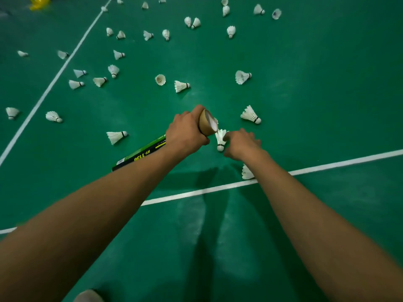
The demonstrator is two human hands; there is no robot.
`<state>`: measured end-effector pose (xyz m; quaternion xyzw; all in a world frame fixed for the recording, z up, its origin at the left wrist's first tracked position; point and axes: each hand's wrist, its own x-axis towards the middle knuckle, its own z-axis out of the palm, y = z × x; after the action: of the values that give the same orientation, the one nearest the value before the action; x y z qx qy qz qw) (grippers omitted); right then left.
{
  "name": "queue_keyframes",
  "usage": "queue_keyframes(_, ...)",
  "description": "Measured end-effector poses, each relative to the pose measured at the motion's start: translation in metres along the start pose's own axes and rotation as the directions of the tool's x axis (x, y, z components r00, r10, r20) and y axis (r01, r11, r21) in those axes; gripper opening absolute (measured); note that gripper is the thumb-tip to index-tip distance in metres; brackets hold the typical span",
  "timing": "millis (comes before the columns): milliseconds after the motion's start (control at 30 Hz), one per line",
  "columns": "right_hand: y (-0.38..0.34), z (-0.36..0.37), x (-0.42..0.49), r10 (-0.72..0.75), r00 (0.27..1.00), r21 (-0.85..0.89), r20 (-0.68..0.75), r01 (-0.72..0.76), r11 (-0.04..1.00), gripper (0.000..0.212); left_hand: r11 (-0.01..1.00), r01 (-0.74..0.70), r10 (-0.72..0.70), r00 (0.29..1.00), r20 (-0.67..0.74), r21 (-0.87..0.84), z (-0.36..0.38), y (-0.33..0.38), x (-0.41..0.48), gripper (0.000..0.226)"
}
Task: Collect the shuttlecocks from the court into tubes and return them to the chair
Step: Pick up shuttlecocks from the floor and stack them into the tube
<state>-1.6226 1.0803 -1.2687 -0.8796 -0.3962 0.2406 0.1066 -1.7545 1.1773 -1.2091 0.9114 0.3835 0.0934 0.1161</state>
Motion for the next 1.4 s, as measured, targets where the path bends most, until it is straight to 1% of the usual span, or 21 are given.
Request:
queue_keyframes(167, 0.036, 0.035, 0.003, 0.103, 0.986, -0.127, 0.129, -0.086, 0.988, 0.062, 0.999, -0.028, 0.030, 0.998, 0.049, -0.042, 0.031, -0.018, 0.011, 0.074)
queue_keyframes(267, 0.052, 0.055, 0.008, 0.161, 0.968, -0.094, 0.191, -0.145, 0.985, 0.067, 0.997, -0.066, 0.069, 0.995, 0.067, -0.048, 0.045, -0.028, 0.021, 0.074)
queue_keyframes(367, 0.053, 0.077, 0.006, 0.201, 0.970, -0.176, 0.140, -0.176, 0.969, 0.054, 0.994, -0.103, 0.106, 0.992, 0.072, -0.043, 0.045, -0.041, 0.031, 0.073)
queue_keyframes(433, 0.052, 0.086, 0.004, 0.210, 0.977, -0.225, 0.037, -0.197, 0.954, 0.041, 0.992, -0.102, 0.107, 0.992, 0.071, -0.071, 0.037, -0.050, 0.040, 0.073)
queue_keyframes(467, 0.051, 0.086, 0.005, 0.219, 0.976, -0.198, -0.016, -0.218, 0.956, 0.033, 0.991, -0.106, 0.112, 0.991, 0.070, -0.086, 0.032, -0.053, 0.045, 0.074)
queue_keyframes(533, 0.050, 0.075, 0.011, 0.251, 0.959, -0.013, -0.130, -0.254, 0.967, 0.025, 0.985, -0.125, 0.134, 0.989, 0.066, -0.120, 0.022, -0.057, 0.059, 0.075)
queue_keyframes(567, 0.047, 0.064, 0.015, 0.285, 0.939, 0.156, -0.192, -0.257, 0.954, 0.028, 0.981, -0.135, 0.145, 0.987, 0.064, -0.137, 0.017, -0.058, 0.065, 0.074)
queue_keyframes(600, 0.043, 0.048, 0.019, 0.335, 0.910, 0.379, -0.244, -0.229, 0.897, 0.034, 0.978, -0.144, 0.156, 0.986, 0.064, -0.153, 0.010, -0.057, 0.072, 0.072)
queue_keyframes(633, 0.035, 0.029, 0.021, 0.400, 0.873, 0.602, -0.278, -0.166, 0.781, 0.041, 0.973, -0.155, 0.168, 0.983, 0.068, -0.171, 0.005, -0.055, 0.078, 0.071)
queue_keyframes(667, 0.027, 0.007, 0.020, 0.455, 0.835, 0.753, -0.311, -0.076, 0.653, 0.046, 0.966, -0.169, 0.187, 0.979, 0.077, -0.194, 0.000, -0.052, 0.084, 0.070)
queue_keyframes(733, 0.008, -0.037, 0.012, 0.512, 0.770, 0.875, -0.382, 0.122, 0.469, 0.049, 0.946, -0.201, 0.235, 0.965, 0.113, -0.255, -0.010, -0.040, 0.093, 0.069)
queue_keyframes(800, -0.020, -0.076, -0.001, 0.516, 0.716, 0.872, -0.470, 0.289, 0.394, 0.043, 0.918, -0.224, 0.279, 0.951, 0.132, -0.328, -0.019, -0.027, 0.098, 0.068)
queue_keyframes(867, -0.043, -0.100, -0.009, 0.511, 0.637, 0.812, -0.576, 0.374, 0.449, 0.043, 0.880, -0.243, 0.314, 0.942, 0.117, -0.408, -0.027, -0.014, 0.099, 0.069)
queue_keyframes(933, -0.059, -0.112, -0.017, 0.470, 0.515, 0.678, -0.717, 0.360, 0.641, 0.054, 0.837, -0.265, 0.340, 0.937, 0.075, -0.478, -0.033, -0.003, 0.094, 0.067)
queue_keyframes(967, -0.064, -0.118, -0.021, 0.420, 0.471, 0.585, -0.776, 0.290, 0.757, 0.059, 0.816, -0.272, 0.342, 0.938, 0.047, -0.511, -0.036, 0.001, 0.090, 0.065)
queue_keyframes(1000, -0.070, -0.123, -0.025, 0.351, 0.455, 0.481, -0.819, 0.210, 0.851, 0.060, 0.796, -0.276, 0.336, 0.942, 0.014, -0.539, -0.040, 0.004, 0.088, 0.065)
queue_keyframes(1067, -0.084, -0.134, -0.037, 0.175, 0.501, 0.270, -0.847, 0.124, 0.955, 0.053, 0.765, -0.291, 0.318, 0.946, -0.056, -0.575, -0.052, 0.006, 0.085, 0.067)
queue_keyframes(1167, -0.106, -0.147, -0.051, -0.028, 0.560, 0.116, -0.828, 0.220, 0.968, 0.038, 0.723, -0.339, 0.324, 0.936, -0.137, -0.602, -0.073, 0.003, 0.085, 0.068)
queue_keyframes(1300, -0.138, -0.162, -0.059, -0.126, 0.722, 0.118, -0.681, 0.277, 0.954, 0.050, 0.722, -0.413, 0.332, 0.911, -0.246, -0.555, -0.091, -0.001, 0.081, 0.070)
queue_keyframes(1333, -0.149, -0.163, -0.058, -0.153, 0.745, 0.105, -0.649, 0.287, 0.952, 0.051, 0.729, -0.406, 0.304, 0.913, -0.271, -0.551, -0.095, -0.003, 0.080, 0.069)
queue_keyframes(1400, -0.166, -0.163, -0.054, -0.181, 0.751, 0.117, -0.634, 0.325, 0.938, 0.054, 0.717, -0.377, 0.256, 0.925, -0.282, -0.586, -0.103, -0.009, 0.082, 0.069)
